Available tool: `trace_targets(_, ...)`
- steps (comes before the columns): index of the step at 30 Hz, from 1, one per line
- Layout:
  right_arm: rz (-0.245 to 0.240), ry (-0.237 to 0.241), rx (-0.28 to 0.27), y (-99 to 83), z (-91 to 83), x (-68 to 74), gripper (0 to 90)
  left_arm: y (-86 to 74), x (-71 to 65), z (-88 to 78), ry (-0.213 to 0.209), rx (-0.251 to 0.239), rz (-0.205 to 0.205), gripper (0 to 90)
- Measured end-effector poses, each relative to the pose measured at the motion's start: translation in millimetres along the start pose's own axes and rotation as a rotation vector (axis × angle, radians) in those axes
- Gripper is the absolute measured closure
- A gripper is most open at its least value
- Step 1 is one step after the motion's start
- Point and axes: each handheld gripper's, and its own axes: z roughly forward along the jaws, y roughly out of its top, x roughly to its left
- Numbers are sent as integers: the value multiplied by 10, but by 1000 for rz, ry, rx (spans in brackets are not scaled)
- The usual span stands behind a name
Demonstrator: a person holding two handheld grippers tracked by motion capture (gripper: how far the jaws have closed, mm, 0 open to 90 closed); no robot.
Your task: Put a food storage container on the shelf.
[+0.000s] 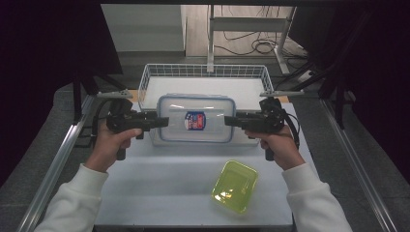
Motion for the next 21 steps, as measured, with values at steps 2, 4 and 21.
trace_targets(2,-4,-3,-4,83,-29,-8,532,75,7,6,-1,-1,6,494)
trace_targets(4,-5,-8,-10,155,-44,-22,532,161,20,17,-1,-6,6,494)
trace_targets(21,61,-36,-17,666,41,-508,525,636,395,402,-20,1,-45,493)
